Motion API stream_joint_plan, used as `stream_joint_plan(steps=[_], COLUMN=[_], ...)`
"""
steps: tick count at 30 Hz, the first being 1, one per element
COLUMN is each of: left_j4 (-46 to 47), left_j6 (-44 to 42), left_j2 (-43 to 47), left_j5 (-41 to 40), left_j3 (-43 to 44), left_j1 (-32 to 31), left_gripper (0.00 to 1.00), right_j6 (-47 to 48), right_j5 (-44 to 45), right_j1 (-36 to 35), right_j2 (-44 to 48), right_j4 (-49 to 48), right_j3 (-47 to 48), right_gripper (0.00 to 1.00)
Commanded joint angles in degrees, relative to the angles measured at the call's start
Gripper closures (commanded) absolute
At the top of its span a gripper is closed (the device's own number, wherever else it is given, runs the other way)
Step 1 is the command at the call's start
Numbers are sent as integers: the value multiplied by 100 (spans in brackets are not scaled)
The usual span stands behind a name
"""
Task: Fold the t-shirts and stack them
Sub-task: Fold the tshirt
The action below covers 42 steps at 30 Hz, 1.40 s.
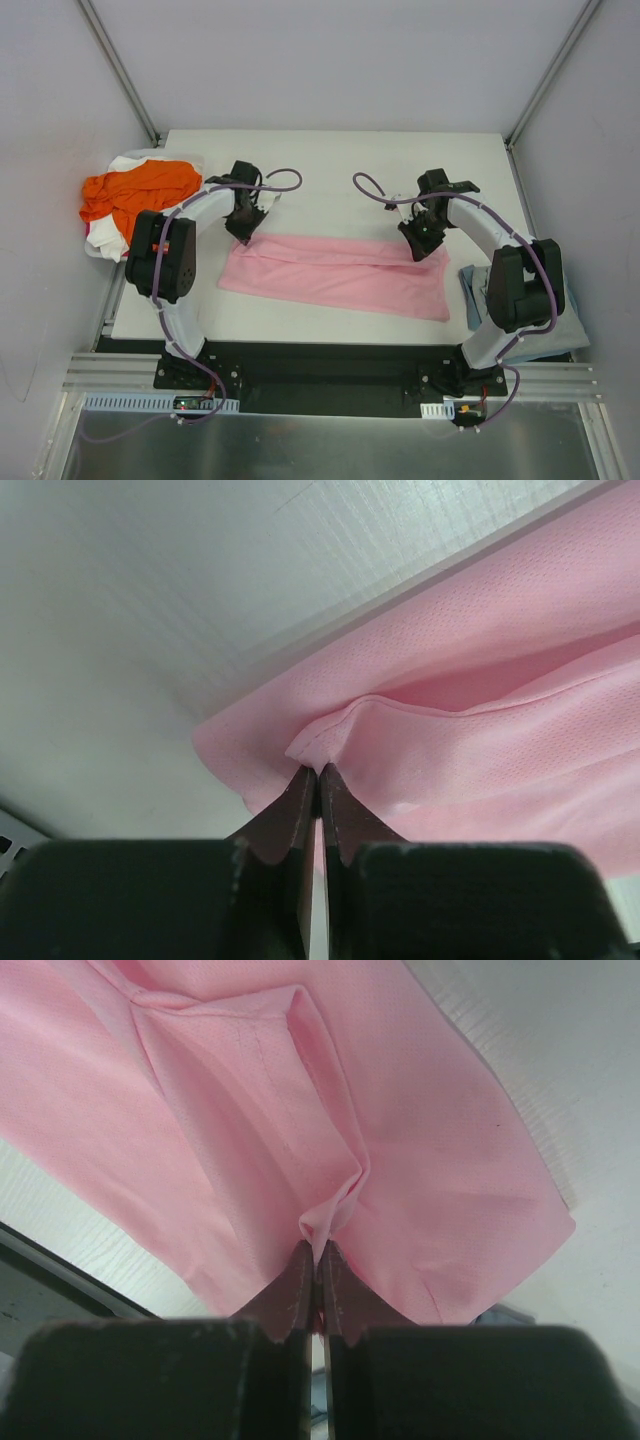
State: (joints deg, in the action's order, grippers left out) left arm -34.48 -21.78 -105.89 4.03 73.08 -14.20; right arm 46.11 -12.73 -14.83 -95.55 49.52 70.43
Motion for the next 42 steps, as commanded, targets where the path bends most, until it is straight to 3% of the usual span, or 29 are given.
stream_joint_plan(steps=[1,17,40,42], left_j4=[-24,-41,-33,-33], left_j6=[33,7,86,104], left_j2=[349,2054,1738,1712], left_j5=[80,-139,-210,-219], left_j3=[-101,-1304,-1481,-1481], left_j1=[5,-277,-294,-294], left_gripper=[100,100,87,83], right_j6=[56,47,258,311], right_j5=[-63,-1,-282,-291], right_j1=[-20,-29,-38,-38], right_j2=[124,493,1275,1284], right_j4=[67,190,471,471], right_j3=[41,-205,-829,-900], right_gripper=[99,99,99,99])
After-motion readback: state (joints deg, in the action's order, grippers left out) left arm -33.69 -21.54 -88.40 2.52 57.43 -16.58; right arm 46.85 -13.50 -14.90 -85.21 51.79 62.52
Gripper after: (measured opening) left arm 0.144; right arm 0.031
